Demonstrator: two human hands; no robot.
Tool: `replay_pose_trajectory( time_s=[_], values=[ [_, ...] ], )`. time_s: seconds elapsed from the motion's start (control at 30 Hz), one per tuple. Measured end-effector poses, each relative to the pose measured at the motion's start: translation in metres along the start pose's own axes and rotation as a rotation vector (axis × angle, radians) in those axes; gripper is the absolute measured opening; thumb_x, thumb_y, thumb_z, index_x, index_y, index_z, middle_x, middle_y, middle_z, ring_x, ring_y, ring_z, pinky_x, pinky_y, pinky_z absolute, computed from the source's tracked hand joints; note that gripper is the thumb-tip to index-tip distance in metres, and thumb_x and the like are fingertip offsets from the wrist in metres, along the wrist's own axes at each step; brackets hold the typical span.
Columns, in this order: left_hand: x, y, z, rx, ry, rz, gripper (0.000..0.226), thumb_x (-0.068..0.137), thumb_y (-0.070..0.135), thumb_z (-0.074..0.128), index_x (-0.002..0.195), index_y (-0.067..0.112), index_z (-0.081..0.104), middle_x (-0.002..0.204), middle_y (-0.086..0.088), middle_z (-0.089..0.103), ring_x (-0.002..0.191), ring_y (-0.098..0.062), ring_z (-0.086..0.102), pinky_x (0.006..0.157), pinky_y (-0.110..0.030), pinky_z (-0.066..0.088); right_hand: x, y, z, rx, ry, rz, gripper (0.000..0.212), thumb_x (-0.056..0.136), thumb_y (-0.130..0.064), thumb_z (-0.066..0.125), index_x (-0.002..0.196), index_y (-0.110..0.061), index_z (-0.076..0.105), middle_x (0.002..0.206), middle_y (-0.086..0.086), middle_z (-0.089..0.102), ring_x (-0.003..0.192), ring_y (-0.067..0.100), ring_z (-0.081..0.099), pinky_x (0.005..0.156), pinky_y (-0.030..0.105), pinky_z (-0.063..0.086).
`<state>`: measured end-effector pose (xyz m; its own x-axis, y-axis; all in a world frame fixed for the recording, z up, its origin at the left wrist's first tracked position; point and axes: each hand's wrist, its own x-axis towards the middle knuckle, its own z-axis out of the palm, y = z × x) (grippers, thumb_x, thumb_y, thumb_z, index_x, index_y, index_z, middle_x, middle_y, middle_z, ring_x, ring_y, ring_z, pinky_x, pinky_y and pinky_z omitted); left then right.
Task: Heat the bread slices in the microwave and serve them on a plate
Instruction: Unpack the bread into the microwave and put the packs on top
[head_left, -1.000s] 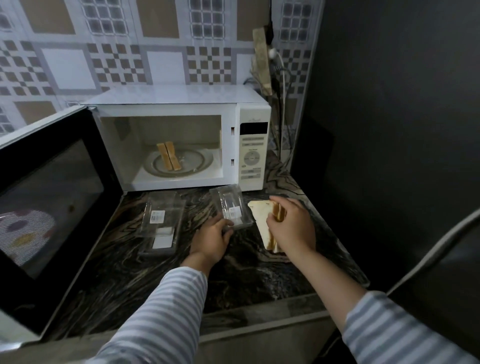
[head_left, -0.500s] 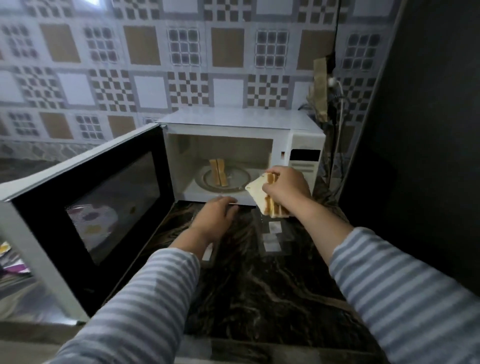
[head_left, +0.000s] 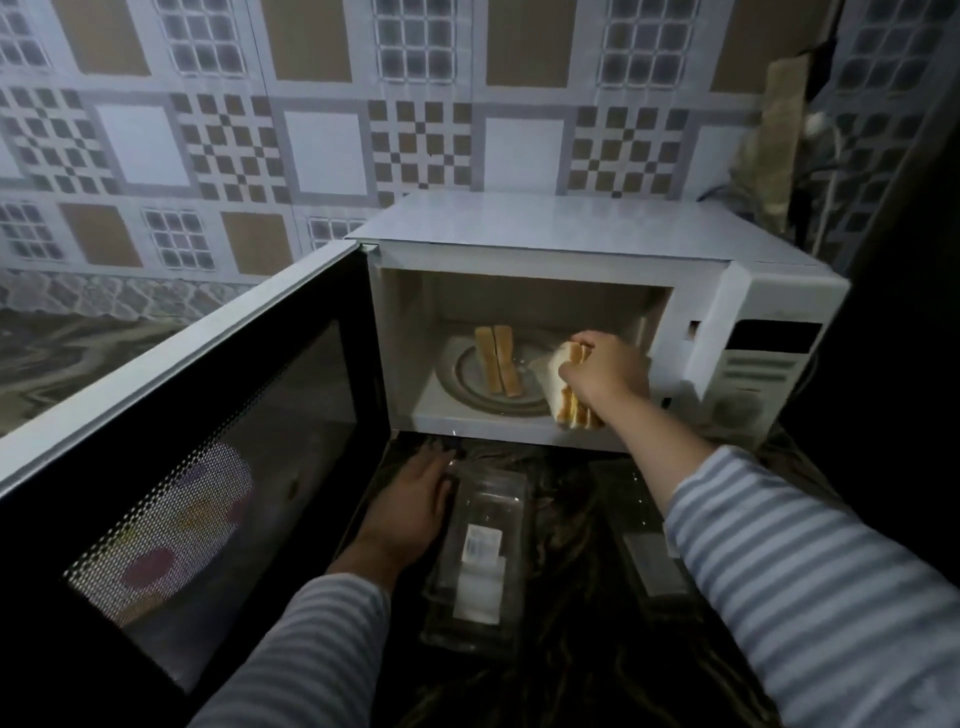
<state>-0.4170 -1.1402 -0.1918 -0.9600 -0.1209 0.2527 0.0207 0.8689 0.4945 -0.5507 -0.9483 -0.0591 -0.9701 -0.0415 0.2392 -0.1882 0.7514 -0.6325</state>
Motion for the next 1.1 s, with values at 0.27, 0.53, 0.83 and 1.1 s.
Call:
replay_pose_trajectory(
  time_s=[0.27,0.53,0.83,1.1],
  values=[
    [0.007,-0.022,0.024,-0.021,-0.015,0.030,0.047,0.084,0.031,0.056,0.128,0.014,0.061,0.142,-0.010,0.049,0.135,-0.026,0.041,0.114,-0.019,0.014,0.046,0.007,0.046,-0.032,0.026,0.093,0.036,0.087,-0.031,0.058,0.118,-0.014,0.064,0.121,0.011,0.061,0.112,0.031,0.058,0.092,0.036,0.050],
    [0.009,-0.024,0.026,-0.034,0.022,0.051,0.049,0.087,0.032,0.056,0.134,0.019,0.056,0.149,-0.002,0.040,0.141,-0.017,0.031,0.114,-0.015,0.006,0.083,-0.010,0.073,-0.044,-0.013,0.057,0.033,0.093,-0.025,0.053,0.124,-0.018,0.062,0.129,0.013,0.059,0.117,0.032,0.056,0.098,0.038,0.047],
    [0.009,-0.022,0.026,-0.037,0.010,0.025,0.052,0.089,0.043,0.037,0.134,0.025,0.055,0.148,-0.001,0.043,0.139,-0.016,0.033,0.115,-0.021,0.015,0.084,-0.002,0.075,-0.028,-0.091,-0.023,0.050,0.092,-0.026,0.058,0.140,-0.027,0.046,0.142,0.014,0.043,0.126,0.033,0.047,0.105,0.038,0.041],
    [0.006,-0.013,0.012,-0.230,0.035,-0.074,0.033,0.095,0.016,0.047,0.124,0.012,0.062,0.129,-0.010,0.061,0.123,-0.025,0.053,0.104,-0.023,0.033,0.014,0.002,0.047,-0.105,-0.163,-0.035,0.059,0.090,-0.035,0.056,0.144,-0.023,0.036,0.146,0.007,0.041,0.128,0.033,0.044,0.106,0.041,0.038]
  ],
)
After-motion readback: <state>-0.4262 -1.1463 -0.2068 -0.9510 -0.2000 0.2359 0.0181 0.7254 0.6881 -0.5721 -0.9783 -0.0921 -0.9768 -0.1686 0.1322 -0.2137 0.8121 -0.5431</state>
